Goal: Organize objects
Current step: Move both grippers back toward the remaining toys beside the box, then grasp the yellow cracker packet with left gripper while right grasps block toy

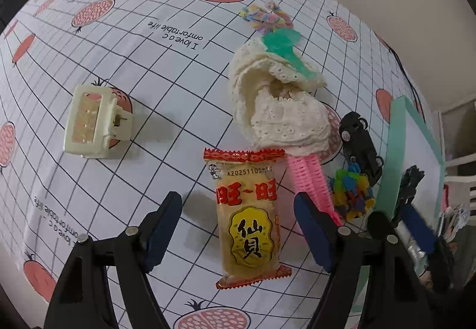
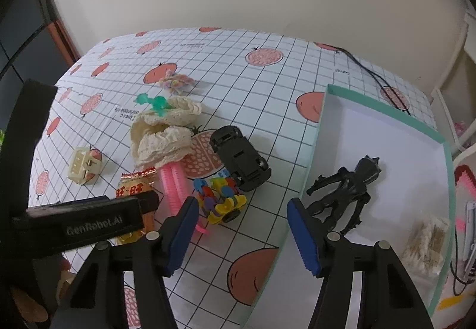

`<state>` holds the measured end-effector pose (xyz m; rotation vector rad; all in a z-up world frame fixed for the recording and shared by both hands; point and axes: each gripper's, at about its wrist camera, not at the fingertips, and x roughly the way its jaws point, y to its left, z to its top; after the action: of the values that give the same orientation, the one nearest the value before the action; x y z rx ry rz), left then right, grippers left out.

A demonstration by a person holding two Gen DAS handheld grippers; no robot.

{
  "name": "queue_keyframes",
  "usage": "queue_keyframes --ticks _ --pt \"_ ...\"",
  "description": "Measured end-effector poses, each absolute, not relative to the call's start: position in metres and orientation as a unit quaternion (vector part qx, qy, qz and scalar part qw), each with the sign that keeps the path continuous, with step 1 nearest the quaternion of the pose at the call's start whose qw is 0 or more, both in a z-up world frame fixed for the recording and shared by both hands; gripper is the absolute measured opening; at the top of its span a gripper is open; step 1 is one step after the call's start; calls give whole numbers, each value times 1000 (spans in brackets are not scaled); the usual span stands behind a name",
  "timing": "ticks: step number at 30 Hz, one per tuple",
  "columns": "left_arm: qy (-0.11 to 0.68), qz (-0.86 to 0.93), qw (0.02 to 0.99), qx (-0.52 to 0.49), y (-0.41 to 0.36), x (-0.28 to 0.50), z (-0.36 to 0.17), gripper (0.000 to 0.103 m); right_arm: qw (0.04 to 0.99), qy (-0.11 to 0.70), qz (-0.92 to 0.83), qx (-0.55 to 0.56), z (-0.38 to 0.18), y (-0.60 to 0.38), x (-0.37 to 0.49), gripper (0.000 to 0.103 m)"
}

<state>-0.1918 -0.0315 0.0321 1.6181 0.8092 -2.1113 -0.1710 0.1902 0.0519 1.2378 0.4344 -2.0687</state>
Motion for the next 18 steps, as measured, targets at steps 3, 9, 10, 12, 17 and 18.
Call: queue_keyframes --ticks 3,9,10,12,17,18 --pt "279 -750 176 573 -29 -194 32 78 346 177 -789 476 47 185 -168 65" --pt "279 -750 176 573 -27 -195 29 78 351 178 -784 480 41 180 -167 64" --pt "279 -751 177 572 -27 -195 30 78 350 176 -784 482 39 180 -168 63" --pt "275 -752 179 572 -27 -195 30 76 347 176 -784 484 38 181 -169 61" --pt "259 -756 184 572 -23 -198 30 72 342 171 -783 491 32 181 -173 59" --pt "259 -757 185 571 -23 -198 30 71 342 171 -782 492 31 181 -173 58"
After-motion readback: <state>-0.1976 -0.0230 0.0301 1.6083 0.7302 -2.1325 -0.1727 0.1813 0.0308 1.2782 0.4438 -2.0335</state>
